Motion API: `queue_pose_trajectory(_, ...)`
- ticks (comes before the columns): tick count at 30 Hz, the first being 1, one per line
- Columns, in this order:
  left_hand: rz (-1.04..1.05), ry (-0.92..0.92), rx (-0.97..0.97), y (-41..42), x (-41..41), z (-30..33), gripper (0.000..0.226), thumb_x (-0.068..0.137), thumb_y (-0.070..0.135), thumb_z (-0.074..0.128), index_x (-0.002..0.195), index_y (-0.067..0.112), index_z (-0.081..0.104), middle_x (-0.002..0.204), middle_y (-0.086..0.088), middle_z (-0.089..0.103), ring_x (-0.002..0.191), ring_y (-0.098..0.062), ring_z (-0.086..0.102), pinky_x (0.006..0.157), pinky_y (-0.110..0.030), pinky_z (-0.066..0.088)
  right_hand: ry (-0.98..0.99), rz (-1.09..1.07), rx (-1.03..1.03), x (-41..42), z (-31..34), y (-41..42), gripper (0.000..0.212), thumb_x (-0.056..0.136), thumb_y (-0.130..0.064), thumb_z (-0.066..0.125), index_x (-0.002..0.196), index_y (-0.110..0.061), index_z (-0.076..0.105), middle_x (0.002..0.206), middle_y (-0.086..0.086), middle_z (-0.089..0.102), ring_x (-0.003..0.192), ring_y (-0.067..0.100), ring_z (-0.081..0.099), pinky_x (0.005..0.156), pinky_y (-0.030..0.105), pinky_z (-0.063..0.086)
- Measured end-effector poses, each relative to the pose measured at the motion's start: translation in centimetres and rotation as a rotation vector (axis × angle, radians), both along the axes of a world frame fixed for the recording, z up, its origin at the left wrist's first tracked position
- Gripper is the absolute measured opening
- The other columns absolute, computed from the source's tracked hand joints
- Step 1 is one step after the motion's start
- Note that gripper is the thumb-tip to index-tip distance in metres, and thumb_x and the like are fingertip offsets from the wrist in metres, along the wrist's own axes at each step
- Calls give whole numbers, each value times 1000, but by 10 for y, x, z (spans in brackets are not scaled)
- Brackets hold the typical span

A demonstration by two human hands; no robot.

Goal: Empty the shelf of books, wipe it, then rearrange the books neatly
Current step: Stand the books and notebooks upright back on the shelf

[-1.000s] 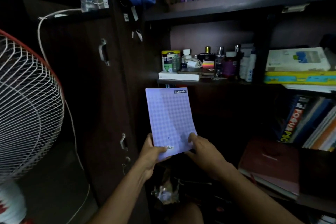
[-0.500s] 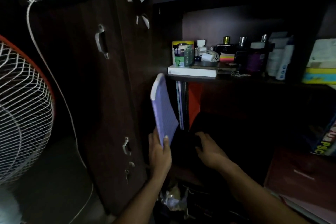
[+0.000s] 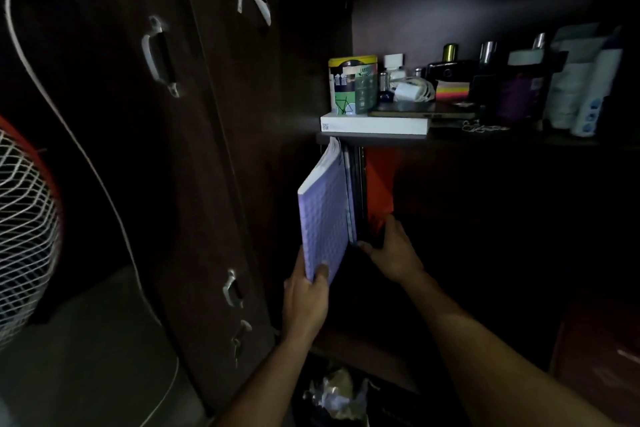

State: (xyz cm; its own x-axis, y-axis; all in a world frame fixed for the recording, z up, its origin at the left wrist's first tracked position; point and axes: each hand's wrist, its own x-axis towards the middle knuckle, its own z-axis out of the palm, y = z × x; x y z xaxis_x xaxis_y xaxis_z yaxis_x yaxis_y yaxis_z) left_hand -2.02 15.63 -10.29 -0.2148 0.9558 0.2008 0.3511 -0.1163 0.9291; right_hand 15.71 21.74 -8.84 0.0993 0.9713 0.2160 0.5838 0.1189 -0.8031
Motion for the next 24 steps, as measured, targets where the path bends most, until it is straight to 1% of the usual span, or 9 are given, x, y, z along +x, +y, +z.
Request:
queue_pose_trajectory(3,26,-7,-15,2,0,0,45,101,32,55,145,24,50,134,0,62,123,-25,57,102,-41,48,99,-49,27,-5,-3,15,91,82,-42,80,153,-22,27,152,8,42,136,28,46,113,47,38)
queue_pose_trajectory(5,24,-10,-7,2,-1,-1,41,101,31,55,141,25,53,128,2,63,116,-21,59,96,-37,49,4,-101,6,-4,-8,25,90,82,-49,77,153,-22,28,153,6,42,137,29,46,114,54,33)
queue_pose_trajectory(7,19,-13,8,4,0,-2,32,102,29,56,134,27,56,119,6,63,103,-13,60,90,-32,48,-58,-104,8,-1,-13,31,89,85,-52,73,154,-22,25,155,5,41,138,27,44,114,54,28)
queue_pose_trajectory(12,39,-85,-24,5,0,-3,29,101,28,58,130,25,59,113,11,64,108,-15,61,92,-30,47,-132,-16,18,0,-20,34,81,99,-45,56,160,-18,10,164,4,26,147,25,32,116,55,18)
queue_pose_trajectory(15,43,-110,-39,3,0,-1,21,101,29,58,122,30,57,110,14,64,105,-12,60,90,-28,45,-149,-9,60,-6,-17,31,84,100,-34,56,160,-21,-2,164,4,26,145,27,35,115,59,24)
queue_pose_trajectory(17,48,-100,-47,0,1,2,20,101,30,59,121,30,57,109,13,64,104,-13,61,91,-29,46,-120,-72,74,-5,-15,31,82,97,-23,57,159,-21,3,153,10,43,130,33,52,108,53,41)
queue_pose_trajectory(19,47,-79,-59,-1,2,2,17,101,30,58,118,30,57,106,15,63,103,-13,61,92,-31,48,30,-195,64,2,-10,28,79,94,-19,60,157,-22,13,136,13,58,114,37,62,97,45,50)
queue_pose_trajectory(22,53,-66,-33,-4,3,3,17,99,34,60,116,29,60,106,15,65,101,-10,63,91,-32,50,99,-257,88,8,-9,27,78,88,-33,73,151,-21,29,132,16,61,115,38,63,95,46,52)
queue_pose_trajectory(24,76,-56,-1,-5,3,1,22,92,43,63,108,29,64,103,14,68,99,-12,66,89,-34,53,68,-239,90,7,-12,29,76,88,-42,72,149,-20,32,134,15,61,118,37,61,99,49,49)
